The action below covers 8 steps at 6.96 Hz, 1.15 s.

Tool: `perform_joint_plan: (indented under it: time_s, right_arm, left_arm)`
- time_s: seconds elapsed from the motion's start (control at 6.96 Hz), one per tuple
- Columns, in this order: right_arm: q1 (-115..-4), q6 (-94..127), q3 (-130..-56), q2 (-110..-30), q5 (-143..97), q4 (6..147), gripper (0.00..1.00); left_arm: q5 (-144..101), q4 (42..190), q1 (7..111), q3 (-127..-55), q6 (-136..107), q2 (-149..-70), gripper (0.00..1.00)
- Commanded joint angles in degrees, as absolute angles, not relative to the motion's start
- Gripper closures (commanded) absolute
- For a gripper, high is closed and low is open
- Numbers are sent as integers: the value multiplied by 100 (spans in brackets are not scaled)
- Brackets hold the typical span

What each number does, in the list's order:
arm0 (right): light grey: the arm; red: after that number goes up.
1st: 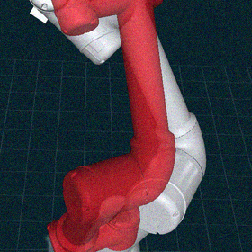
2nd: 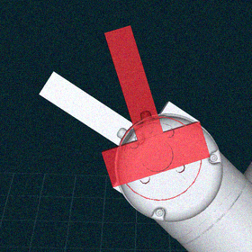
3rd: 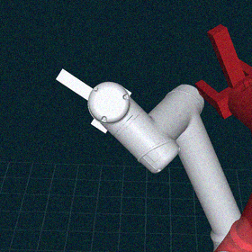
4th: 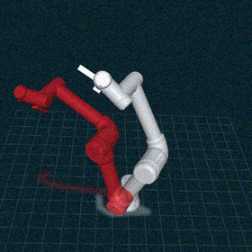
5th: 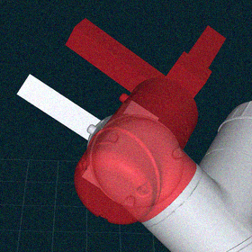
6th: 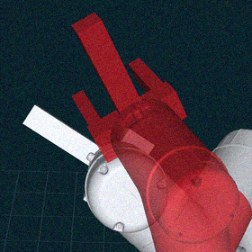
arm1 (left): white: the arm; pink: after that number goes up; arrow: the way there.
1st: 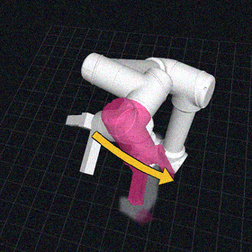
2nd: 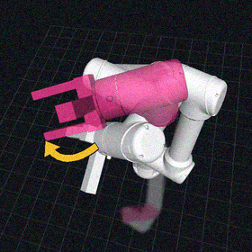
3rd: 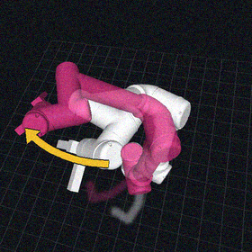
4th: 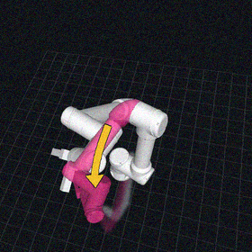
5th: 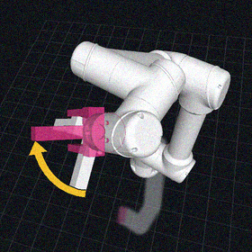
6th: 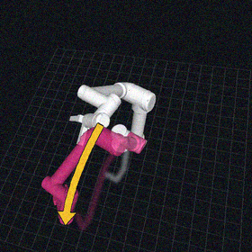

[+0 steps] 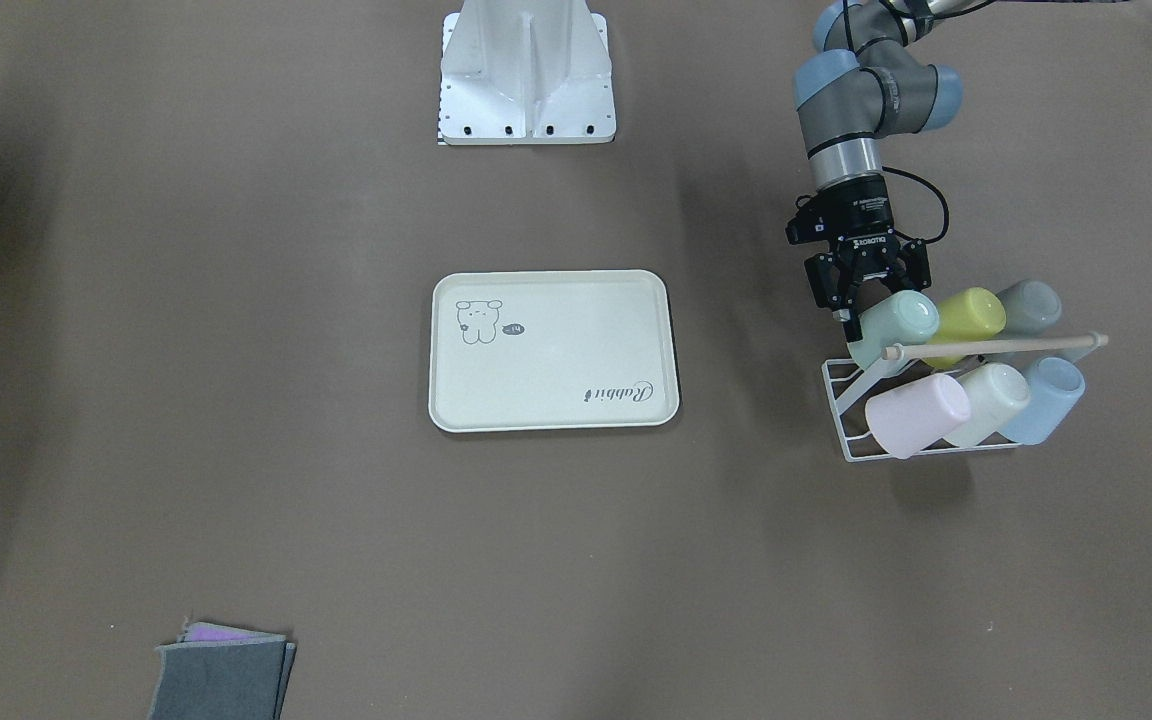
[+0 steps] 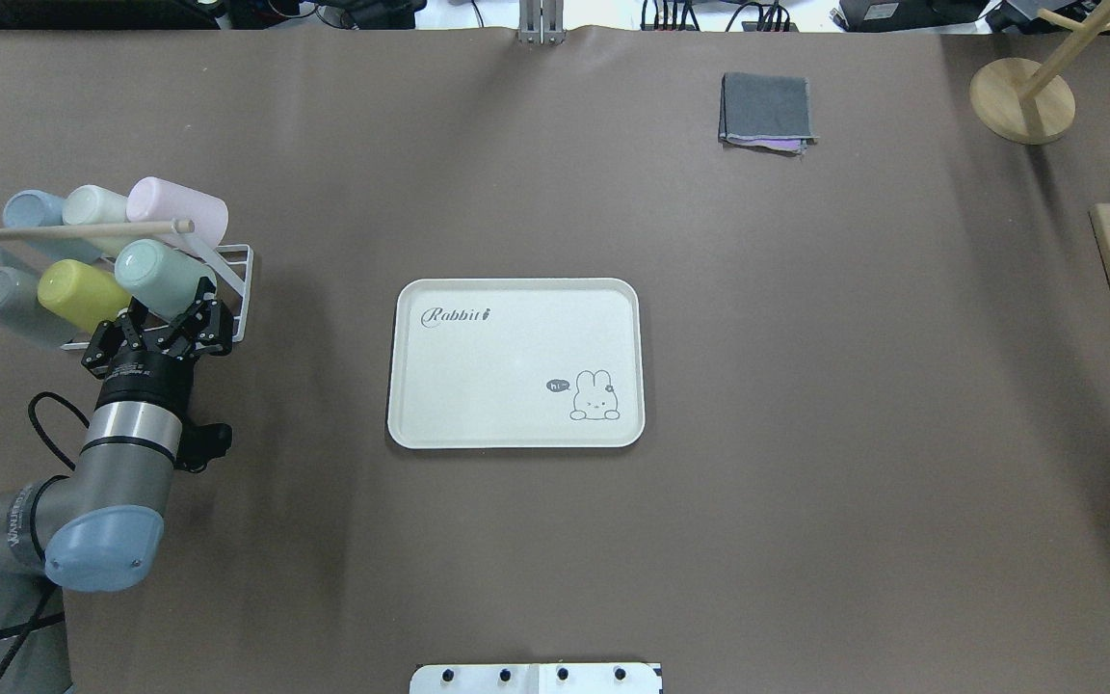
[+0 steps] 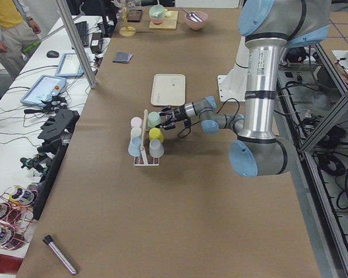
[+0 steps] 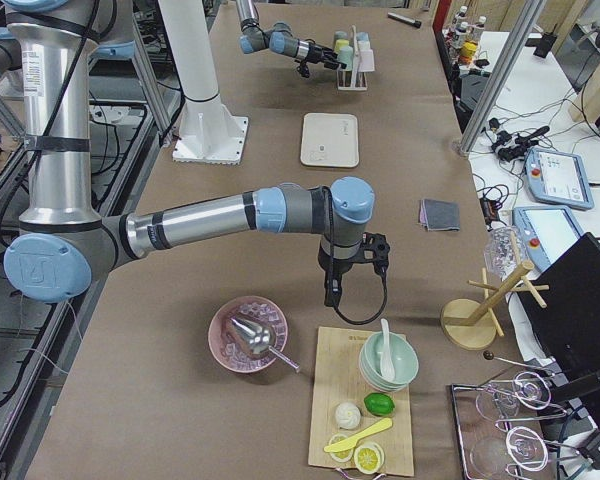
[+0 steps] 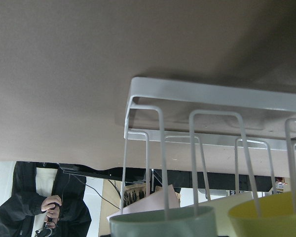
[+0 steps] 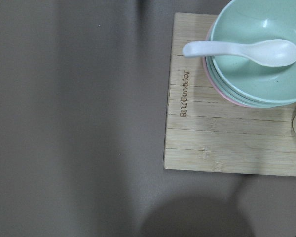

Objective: Pick up and place green cup on tray

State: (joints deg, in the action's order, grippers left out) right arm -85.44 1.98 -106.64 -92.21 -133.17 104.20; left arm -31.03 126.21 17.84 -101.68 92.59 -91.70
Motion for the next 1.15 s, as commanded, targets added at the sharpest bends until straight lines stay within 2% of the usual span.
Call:
perform_joint_plan:
  time_s: [0.0, 1.01]
  right_arm:
    - [-8552, 193, -10652, -9229, -13324, 10389, 1]
    - [-8552, -53, -10582, -9281, -13307, 10327, 1]
  left_arm:
    - [-3103, 12621, 1784, -10326, 9369, -9132, 25]
    - [-3085, 12612, 1758, -11012, 9378, -8613, 24]
